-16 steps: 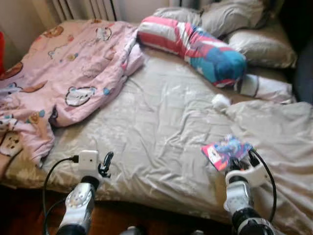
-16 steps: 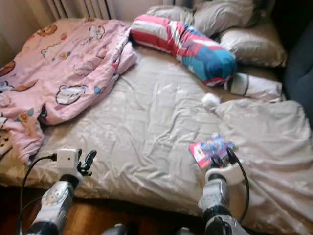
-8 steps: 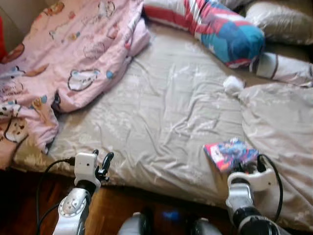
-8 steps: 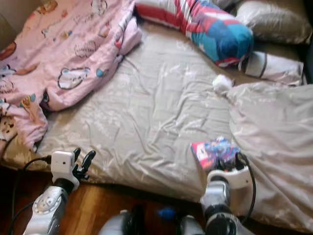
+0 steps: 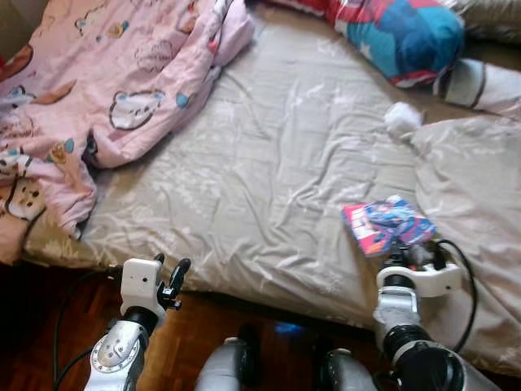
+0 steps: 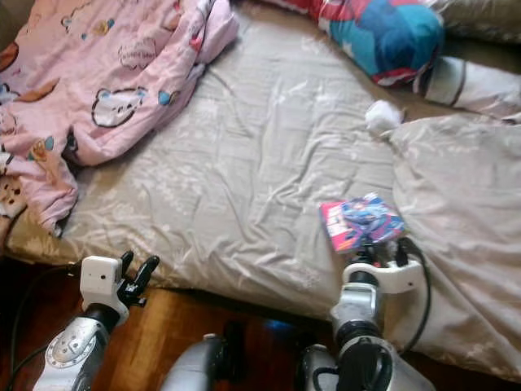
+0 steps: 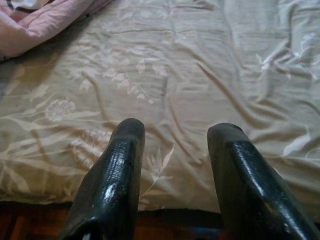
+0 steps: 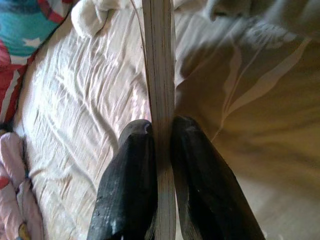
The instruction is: Clean up the room
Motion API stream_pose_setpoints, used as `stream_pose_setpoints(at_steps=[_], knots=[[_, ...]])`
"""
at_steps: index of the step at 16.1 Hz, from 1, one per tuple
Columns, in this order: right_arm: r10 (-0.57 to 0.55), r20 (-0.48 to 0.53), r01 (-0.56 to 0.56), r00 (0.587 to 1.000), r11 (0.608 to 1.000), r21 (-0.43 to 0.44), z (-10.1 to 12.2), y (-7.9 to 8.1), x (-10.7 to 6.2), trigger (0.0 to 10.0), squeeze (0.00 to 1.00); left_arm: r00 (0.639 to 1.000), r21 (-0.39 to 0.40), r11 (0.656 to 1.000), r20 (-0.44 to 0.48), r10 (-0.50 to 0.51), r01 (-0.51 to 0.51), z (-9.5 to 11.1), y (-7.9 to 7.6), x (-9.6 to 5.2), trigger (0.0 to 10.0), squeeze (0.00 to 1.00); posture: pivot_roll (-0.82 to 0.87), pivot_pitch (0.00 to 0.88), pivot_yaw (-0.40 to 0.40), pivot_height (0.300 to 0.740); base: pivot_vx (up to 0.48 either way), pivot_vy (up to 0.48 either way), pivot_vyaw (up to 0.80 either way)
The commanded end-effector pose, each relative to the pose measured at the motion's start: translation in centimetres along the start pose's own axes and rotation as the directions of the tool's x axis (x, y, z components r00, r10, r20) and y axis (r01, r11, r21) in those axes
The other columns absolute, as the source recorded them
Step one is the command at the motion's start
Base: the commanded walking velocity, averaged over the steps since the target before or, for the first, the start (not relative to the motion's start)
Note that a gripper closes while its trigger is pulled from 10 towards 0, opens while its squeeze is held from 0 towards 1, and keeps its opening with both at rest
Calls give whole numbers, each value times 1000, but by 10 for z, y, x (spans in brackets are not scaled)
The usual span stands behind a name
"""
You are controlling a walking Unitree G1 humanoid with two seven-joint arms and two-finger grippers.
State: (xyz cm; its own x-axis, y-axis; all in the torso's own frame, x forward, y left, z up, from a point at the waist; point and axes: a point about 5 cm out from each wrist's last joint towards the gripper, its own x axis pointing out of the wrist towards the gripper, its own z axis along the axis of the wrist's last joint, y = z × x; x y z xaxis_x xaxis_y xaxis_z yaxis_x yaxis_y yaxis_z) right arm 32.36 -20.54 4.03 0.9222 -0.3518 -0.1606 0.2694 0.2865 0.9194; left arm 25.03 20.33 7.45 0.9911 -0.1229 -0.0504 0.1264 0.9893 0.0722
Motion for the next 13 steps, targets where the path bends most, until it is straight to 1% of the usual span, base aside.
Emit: stream_pose_setpoints(at_steps=[1, 4, 6, 7, 8, 9, 10, 13], knots=[[6, 37, -6, 999, 1000, 9, 5, -2, 0, 10000, 0, 999, 2, 1000, -48, 6, -6, -8, 3, -8, 10000, 0, 270, 412, 114, 740, 0, 0, 0], [10, 94, -8, 996, 1000, -13, 25, -2, 5, 10000, 0, 998, 9, 1000, -56, 5, -5, -5, 3, -11, 10000, 0, 290, 418, 121, 740, 0, 0, 0], [-2, 78, 4, 997, 1000, -25, 26, -5, 5, 10000, 0, 998, 13, 1000, -63, 2, -1, -4, 3, -14, 10000, 0, 292, 426, 120, 740, 0, 0, 0], [-3, 69, 6, 998, 999, -34, 25, -6, 4, 10000, 0, 998, 16, 1000, -66, 2, 0, -4, 3, -15, 10000, 0, 293, 427, 120, 740, 0, 0, 0], [-29, 58, 30, 998, 999, -26, 24, -11, 2, 10000, 0, 997, 23, 1000, -71, -5, 6, -4, 2, -16, 10000, 0, 294, 428, 121, 740, 0, 0, 0], [-73, 8, 73, 997, 996, -47, 17, -20, -3, 10000, 0, 997, 33, 999, -73, -19, 21, -4, 0, -17, 10000, 0, 294, 432, 121, 740, 0, 0, 0], [-85, -17, 83, 996, 995, -61, 12, -23, -6, 10000, 0, 997, 39, 999, -76, -27, 30, -5, -1, -17, 10000, 0, 294, 432, 121, 740, 0, 0, 0], [-101, -28, 100, 994, 994, -55, 7, -29, -11, 10000, 0, 995, 49, 998, -85, -45, 49, -5, -4, -18, 10000, 0, 294, 441, 123, 740, 0, 0, 0]])
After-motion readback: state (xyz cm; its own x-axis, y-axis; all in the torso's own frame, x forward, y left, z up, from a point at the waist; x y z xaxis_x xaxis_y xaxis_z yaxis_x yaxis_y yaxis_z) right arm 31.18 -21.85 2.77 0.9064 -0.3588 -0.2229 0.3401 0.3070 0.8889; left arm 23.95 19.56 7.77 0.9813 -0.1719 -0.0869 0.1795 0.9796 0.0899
